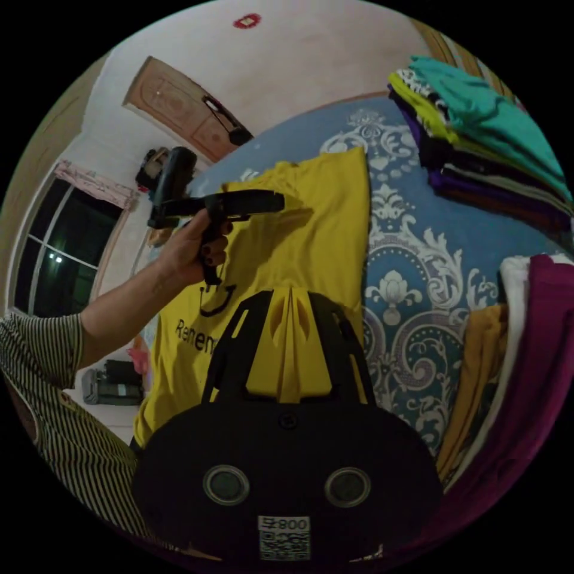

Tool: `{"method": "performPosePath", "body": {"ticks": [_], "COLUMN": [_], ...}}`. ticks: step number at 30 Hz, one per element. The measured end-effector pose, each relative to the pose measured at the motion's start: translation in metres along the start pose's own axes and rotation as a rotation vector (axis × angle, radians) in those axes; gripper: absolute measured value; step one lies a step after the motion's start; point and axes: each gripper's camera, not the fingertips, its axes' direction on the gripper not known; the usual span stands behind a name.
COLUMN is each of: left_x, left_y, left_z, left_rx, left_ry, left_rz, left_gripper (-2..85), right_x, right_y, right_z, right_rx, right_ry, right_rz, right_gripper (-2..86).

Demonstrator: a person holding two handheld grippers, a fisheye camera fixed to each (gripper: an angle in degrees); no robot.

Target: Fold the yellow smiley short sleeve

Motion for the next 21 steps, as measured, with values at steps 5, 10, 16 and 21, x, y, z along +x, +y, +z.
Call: {"method": "performPosePath", "body": {"ticks": [5, 10, 16, 21], "left_x": [0.073, 0.175, 0.26, 0.308], "left_y": [0.026, 0.054, 0.082, 0.166], "left_z": [0.003, -0.045, -0.106, -0.226], "left_rx": [-0.146, -0.037, 0.006, 0.215], "left_ry": [-0.053, 0.027, 0.057, -0.096], "left_rz": [0.007, 0.05, -0.033, -0.225], "left_gripper": [1.1, 0.7, 1.0, 2.5], "right_x": [0.02, 0.018, 0.021, -0.011], "right_y": [-0.014, -0.023, -0.04, -0.046], "right_z": [0.061, 0.1, 0.165, 0.227], "right_rx": [-0.055, -0.039, -0.07, -0.118], "right_ry": [0.056, 0.13, 0.15, 0.126], "right_rz": [0.028, -0.003, -0.013, -0.153], "right_gripper": [0.3, 0.2, 0.2, 0.2]}}
